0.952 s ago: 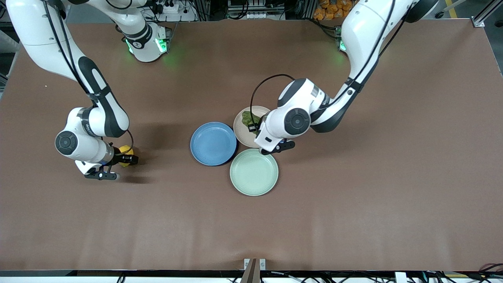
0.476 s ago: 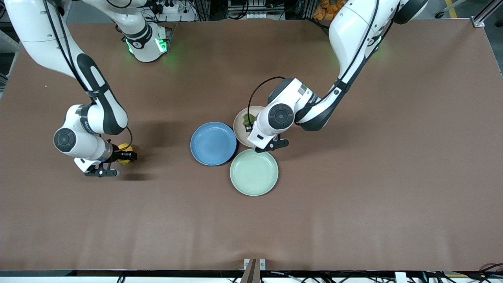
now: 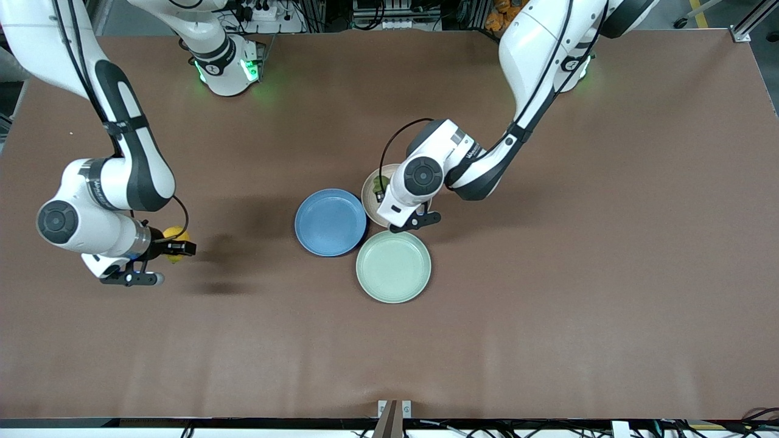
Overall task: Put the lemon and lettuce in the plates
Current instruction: 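Carry the lemon to the blue plate while the left gripper releases lettuce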
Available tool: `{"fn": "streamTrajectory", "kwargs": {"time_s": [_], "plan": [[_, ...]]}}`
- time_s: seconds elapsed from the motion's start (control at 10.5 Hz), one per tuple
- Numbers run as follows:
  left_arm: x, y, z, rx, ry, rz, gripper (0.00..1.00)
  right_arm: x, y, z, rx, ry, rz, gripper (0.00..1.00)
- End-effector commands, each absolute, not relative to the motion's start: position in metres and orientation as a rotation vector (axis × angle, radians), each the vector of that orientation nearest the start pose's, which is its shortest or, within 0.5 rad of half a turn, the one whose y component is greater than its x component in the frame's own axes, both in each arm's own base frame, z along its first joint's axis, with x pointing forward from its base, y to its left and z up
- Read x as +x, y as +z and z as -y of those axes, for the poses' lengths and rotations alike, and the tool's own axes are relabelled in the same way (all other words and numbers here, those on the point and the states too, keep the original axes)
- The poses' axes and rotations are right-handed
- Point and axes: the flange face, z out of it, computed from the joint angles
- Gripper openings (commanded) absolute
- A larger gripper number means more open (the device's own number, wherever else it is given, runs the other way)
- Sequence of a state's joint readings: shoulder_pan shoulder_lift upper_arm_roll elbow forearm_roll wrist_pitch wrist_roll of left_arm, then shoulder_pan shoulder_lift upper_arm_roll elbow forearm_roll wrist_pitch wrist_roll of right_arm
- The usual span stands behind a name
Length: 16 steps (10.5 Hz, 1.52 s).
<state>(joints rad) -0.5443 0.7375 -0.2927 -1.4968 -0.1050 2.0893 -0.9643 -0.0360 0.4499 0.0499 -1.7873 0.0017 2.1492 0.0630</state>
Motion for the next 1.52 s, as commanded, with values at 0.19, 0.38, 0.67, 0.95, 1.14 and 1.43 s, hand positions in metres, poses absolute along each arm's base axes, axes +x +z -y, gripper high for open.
{"fn": "streamTrajectory", "kwargs": {"time_s": [0.19,0.38,0.67,0.95,1.14,1.43], "plan": [[0.482,0.239,0.511,-3.138,0.380,0.402,0.40,0.651,0.322,-0.135,-3.021,0.076,-0.183,0.00],[0.487,0.241,0.507,-3.140,0.374,0.409,1.00,0.633,0.321,-0.218,-3.033,0.023,-0.256,0.00],[0.507,0.264,0.488,-3.136,0.290,0.421,1.00,0.587,0.287,-0.323,-3.085,0.039,-0.306,0.00],[0.547,0.319,0.433,-3.142,0.264,0.402,1.00,0.542,0.239,-0.370,-3.096,0.017,-0.365,0.00],[0.568,0.356,0.393,-3.147,0.241,0.391,1.00,0.515,0.212,-0.375,-3.088,0.000,-0.324,0.00],[0.589,0.429,0.324,-3.106,0.146,0.402,1.00,0.509,0.204,-0.372,-3.110,0.007,-0.299,0.24]]}}
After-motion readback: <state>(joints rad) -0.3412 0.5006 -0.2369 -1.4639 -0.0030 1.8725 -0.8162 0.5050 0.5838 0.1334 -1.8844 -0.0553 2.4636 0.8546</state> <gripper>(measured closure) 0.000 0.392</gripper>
